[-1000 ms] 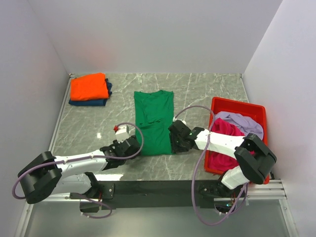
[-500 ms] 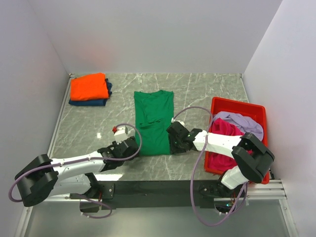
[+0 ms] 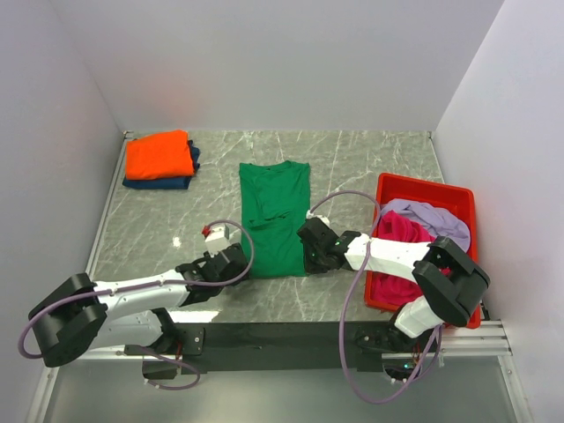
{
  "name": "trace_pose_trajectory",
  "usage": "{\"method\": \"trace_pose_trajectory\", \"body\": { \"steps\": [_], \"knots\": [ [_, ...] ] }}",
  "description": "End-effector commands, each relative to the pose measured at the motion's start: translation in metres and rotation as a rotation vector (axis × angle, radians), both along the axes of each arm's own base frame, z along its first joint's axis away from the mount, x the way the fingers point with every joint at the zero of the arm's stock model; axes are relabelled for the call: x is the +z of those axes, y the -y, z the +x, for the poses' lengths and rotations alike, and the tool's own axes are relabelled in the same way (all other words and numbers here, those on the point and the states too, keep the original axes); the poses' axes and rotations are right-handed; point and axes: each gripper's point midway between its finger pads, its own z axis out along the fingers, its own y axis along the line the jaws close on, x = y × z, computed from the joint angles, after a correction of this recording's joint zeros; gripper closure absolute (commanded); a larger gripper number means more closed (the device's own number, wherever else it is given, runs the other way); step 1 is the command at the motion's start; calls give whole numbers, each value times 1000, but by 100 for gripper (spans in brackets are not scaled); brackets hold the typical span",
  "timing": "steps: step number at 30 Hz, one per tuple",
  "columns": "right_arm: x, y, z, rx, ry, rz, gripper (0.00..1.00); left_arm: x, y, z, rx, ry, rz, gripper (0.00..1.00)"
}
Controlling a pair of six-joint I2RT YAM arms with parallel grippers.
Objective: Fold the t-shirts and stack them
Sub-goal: Fold the tshirt
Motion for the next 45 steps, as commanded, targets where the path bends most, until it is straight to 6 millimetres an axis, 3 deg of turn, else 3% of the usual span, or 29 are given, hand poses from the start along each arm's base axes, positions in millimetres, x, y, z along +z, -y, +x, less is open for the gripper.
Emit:
{"method": "trace_pose_trajectory", "body": {
  "steps": [1, 4, 7, 10, 11, 12, 26, 34, 38, 45],
  "knots": [
    [-23, 17, -17, 6, -63, -90, 99, -26, -2, -23, -46, -119, 10, 41],
    [-22, 17, -17, 5, -61, -92, 99, -28, 4, -23, -63, -125, 5, 47],
    [-22, 19, -17, 3, -57, -96, 100, -33, 4, -25, -63, -148, 17, 59],
    [-21, 20, -17, -2, -56, -93, 100, -38, -3, -28, -42, -167, 40, 81],
    [-22, 20, -18, -1, -60, -94, 100, -39, -7, -29, -34, -170, 51, 94],
    [-21, 20, -17, -4, -57, -92, 100, -38, -8, -29, -23, -171, 48, 99],
    [-10, 20, -23, 18, -45, -78, 100, -24, -14, -40, -15, -162, -5, 99],
    [6, 17, -60, 111, -59, -71, 100, -10, 8, -66, -167, -166, -37, 99],
    [13, 17, -83, 153, -81, -41, 100, -5, 9, -78, -209, -195, -31, 100],
    [23, 28, -124, 260, -141, -55, 100, 5, 28, -116, -400, -261, -90, 99]
  ]
}}
